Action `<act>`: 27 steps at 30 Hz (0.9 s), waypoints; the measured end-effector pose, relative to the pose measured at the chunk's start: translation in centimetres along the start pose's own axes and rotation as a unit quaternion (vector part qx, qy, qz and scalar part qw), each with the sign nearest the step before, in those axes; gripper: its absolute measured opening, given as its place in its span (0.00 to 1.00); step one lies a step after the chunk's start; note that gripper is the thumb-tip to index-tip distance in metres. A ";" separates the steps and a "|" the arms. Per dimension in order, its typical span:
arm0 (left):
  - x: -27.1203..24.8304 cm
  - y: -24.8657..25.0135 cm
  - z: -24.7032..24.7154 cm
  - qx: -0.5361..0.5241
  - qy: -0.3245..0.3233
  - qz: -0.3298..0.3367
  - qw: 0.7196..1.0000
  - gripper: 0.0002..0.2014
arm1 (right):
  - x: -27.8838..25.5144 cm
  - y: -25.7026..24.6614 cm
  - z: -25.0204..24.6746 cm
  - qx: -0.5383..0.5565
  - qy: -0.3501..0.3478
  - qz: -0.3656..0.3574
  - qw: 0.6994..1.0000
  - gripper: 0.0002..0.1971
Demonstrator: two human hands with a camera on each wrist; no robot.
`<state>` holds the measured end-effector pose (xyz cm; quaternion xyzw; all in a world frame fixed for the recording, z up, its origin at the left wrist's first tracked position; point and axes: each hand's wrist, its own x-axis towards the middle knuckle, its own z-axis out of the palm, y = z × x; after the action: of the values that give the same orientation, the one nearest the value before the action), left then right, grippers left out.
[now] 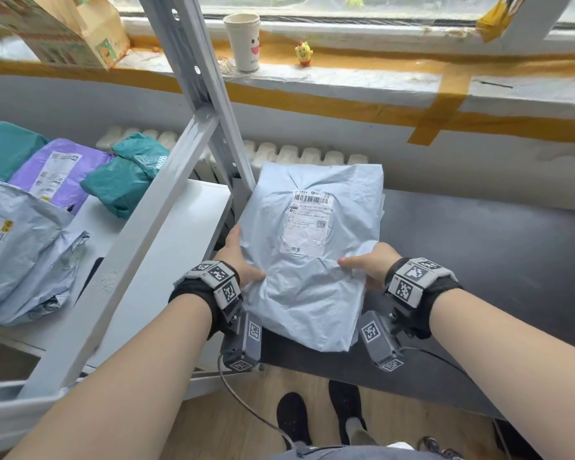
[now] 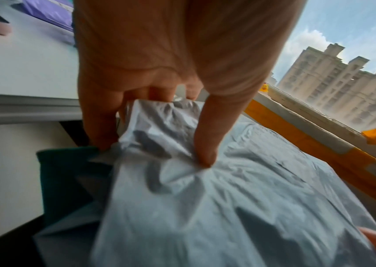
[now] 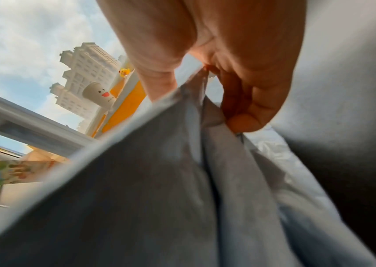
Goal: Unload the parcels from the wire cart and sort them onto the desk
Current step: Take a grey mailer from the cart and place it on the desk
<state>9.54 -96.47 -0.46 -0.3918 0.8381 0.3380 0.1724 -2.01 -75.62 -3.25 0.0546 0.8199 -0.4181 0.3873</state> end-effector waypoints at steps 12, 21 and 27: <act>-0.5 2.0 0.4 0.102 0.072 0.060 0.990 0.36 | -0.4 -1.5 -1.0 -0.106 0.100 -0.092 0.985 0.33; -1.2 3.8 2.9 0.309 0.018 0.185 0.933 0.38 | -3.1 -1.8 1.5 -0.462 0.029 -0.231 0.856 0.47; -0.4 2.6 3.9 0.297 -0.059 0.108 0.947 0.61 | -1.7 -0.1 2.1 -0.445 -0.055 -0.182 0.875 0.60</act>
<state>7.82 -92.34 -1.86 -0.2091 0.9263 0.1124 0.2926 0.38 -76.79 -2.74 -0.2965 0.8924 -0.0743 0.3320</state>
